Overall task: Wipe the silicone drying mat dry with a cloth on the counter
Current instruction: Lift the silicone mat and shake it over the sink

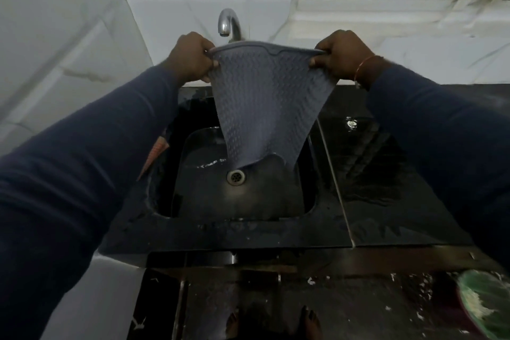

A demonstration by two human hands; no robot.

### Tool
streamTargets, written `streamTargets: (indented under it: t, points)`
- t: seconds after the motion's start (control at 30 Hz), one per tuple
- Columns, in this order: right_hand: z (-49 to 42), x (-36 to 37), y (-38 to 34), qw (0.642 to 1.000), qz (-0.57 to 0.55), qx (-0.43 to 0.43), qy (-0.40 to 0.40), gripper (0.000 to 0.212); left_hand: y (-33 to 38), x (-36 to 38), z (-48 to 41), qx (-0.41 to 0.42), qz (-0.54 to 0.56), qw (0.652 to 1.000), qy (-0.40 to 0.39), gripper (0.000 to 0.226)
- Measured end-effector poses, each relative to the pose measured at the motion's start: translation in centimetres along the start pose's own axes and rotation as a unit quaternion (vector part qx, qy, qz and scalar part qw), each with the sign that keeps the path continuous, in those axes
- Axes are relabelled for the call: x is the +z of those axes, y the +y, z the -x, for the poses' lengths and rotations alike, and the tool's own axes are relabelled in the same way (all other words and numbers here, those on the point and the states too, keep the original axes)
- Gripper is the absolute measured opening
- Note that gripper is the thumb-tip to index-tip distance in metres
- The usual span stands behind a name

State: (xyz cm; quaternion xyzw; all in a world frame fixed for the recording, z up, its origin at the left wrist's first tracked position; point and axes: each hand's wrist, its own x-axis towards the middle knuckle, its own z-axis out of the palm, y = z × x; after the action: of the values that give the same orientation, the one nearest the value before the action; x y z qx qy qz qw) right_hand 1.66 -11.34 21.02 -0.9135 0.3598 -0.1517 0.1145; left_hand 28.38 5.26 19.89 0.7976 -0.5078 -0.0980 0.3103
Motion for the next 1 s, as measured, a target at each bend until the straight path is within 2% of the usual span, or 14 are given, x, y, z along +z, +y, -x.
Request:
streamTargets:
  t: [0.07,0.1,0.17,0.2,0.3,0.37,0.4,0.47,0.53,0.6,0.7,0.83,0.93,1.0]
  points:
    - [-0.1,0.0,-0.2,0.999,-0.017,0.01,0.039,0.022,0.2,-0.1,0.1,0.002,0.033,0.999,0.013,0.007]
    - [-0.1,0.2,-0.2,1.0,-0.006,0.01,0.029,0.025,0.2,0.0,0.2,0.003,0.008,1.0,-0.005,0.006]
    - [0.2,0.6,-0.3,1.0,0.009,0.001,-0.003,0.023,0.0,0.4,0.5,0.009,-0.012,1.0,0.01,0.008]
    - [0.2,0.6,-0.4,1.0,-0.004,0.002,0.007,0.022,-0.2,0.4,0.4,0.002,0.005,0.999,0.041,0.01]
    - [0.4,0.4,-0.7,1.0,-0.014,0.006,0.022,0.021,0.0,0.2,0.4,0.008,0.008,1.0,0.026,0.009]
    - [0.7,0.5,-0.7,0.998,-0.04,0.013,0.057,0.024,0.1,0.0,-0.1,0.026,0.019,0.998,0.05,0.011]
    - [0.6,0.4,-0.8,0.996,-0.036,0.009,0.08,0.025,0.5,-0.5,-0.3,0.034,0.018,0.998,0.045,0.012]
    - [0.6,0.6,-0.4,0.995,-0.032,0.021,0.092,0.026,0.8,-0.7,-0.5,0.066,-0.033,0.997,-0.014,0.021]
    - [0.8,0.5,-0.4,0.995,-0.029,0.025,0.096,0.032,1.2,-1.2,-0.6,0.08,-0.046,0.996,-0.009,0.025]
    - [0.8,0.1,-0.7,0.996,-0.005,0.019,0.091,0.029,1.3,-2.2,-0.8,0.09,-0.056,0.994,0.004,0.016]
    - [0.7,-1.0,-1.1,0.995,-0.022,0.008,0.094,0.021,0.6,-3.2,-1.0,0.079,0.032,0.993,0.077,0.012]
    - [0.4,-2.1,-1.9,0.997,0.0,-0.009,0.082,0.027,0.9,-3.2,-0.6,0.056,0.11,0.985,0.119,0.015]
    - [0.4,-2.0,-2.6,0.994,-0.007,-0.005,0.107,0.025,1.4,-3.2,-0.1,0.076,0.063,0.992,0.076,0.015]
    - [0.6,-1.7,-2.8,0.994,-0.022,-0.002,0.11,0.025,1.1,-3.2,0.0,0.081,0.074,0.989,0.101,0.014]
